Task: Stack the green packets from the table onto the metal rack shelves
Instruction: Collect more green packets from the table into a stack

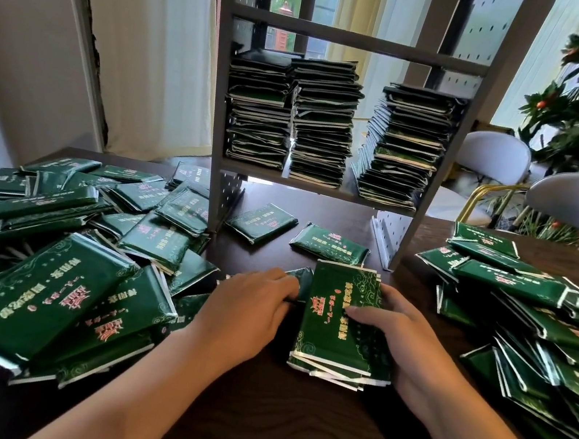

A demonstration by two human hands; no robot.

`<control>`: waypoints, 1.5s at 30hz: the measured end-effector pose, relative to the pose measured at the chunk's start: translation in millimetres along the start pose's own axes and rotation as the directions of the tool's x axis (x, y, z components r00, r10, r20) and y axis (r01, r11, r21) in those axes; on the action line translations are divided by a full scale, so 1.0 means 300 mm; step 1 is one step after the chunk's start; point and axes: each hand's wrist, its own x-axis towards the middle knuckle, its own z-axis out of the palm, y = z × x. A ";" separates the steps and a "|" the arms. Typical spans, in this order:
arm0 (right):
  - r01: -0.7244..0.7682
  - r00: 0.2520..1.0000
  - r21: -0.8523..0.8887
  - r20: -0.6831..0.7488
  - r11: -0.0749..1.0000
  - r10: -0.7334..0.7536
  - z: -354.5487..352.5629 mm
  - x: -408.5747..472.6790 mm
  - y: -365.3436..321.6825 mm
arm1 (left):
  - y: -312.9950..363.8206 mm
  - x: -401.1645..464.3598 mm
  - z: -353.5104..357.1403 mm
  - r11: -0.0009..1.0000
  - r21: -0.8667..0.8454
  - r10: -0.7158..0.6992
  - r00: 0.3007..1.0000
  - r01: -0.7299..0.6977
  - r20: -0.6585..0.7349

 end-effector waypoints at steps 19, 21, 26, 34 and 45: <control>-0.046 0.998 0.051 -0.040 0.998 0.048 -0.005 -0.004 -0.015 | 0.071 -0.010 -0.028 0.886 -0.453 -0.090 0.924 -0.095 -0.371; -0.047 0.998 0.064 -0.035 0.997 0.050 -0.001 -0.003 -0.015 | 0.070 -0.015 -0.009 0.885 -0.459 -0.052 0.960 -0.084 -0.276; -0.048 0.998 0.052 -0.027 0.998 0.049 0.007 -0.009 -0.014 | 0.067 -0.023 0.023 0.891 -0.452 -0.017 0.992 -0.043 -0.128; -0.054 0.998 0.044 -0.017 0.998 0.055 0.014 -0.019 -0.020 | 0.067 -0.021 0.007 0.978 -0.208 -0.021 0.994 -0.002 -0.108; -0.058 0.998 0.040 -0.009 0.997 0.059 0.007 -0.011 -0.013 | 0.079 -0.015 -0.010 0.940 -0.341 -0.127 0.926 -0.002 -0.356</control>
